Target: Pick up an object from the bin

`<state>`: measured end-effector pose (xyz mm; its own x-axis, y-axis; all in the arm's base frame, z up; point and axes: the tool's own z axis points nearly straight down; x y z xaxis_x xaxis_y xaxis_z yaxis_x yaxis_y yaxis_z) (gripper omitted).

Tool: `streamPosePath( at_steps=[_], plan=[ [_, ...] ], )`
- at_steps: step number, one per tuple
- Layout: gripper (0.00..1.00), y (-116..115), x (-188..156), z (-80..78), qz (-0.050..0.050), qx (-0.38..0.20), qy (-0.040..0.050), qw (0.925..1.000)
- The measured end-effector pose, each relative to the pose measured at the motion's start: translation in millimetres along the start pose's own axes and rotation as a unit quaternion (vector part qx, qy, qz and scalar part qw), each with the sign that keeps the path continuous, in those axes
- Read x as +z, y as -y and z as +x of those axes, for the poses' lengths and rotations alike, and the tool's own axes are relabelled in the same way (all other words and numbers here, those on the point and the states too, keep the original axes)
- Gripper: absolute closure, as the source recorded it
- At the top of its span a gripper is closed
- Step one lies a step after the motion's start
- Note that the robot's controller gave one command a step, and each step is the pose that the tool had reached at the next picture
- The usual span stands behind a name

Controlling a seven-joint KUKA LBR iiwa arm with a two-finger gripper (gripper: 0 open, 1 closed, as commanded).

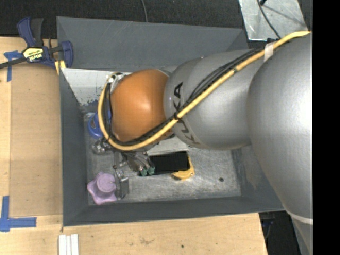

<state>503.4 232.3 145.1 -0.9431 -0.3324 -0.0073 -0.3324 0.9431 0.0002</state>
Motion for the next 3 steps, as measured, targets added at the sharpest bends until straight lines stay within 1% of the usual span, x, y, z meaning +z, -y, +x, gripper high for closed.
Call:
streamPosePath(
  at_steps=[1,2,3],
  plan=[
    [0.0,-6,28,9.8,0.0,-0.014,-0.0041,0.9999],
    [0.0,-11,19,10.7,0.0,-0.071,-0.0016,0.9975],
    [0.0,-9,71,10.0,0.005,-0.222,0.0044,0.9751]
  ],
)
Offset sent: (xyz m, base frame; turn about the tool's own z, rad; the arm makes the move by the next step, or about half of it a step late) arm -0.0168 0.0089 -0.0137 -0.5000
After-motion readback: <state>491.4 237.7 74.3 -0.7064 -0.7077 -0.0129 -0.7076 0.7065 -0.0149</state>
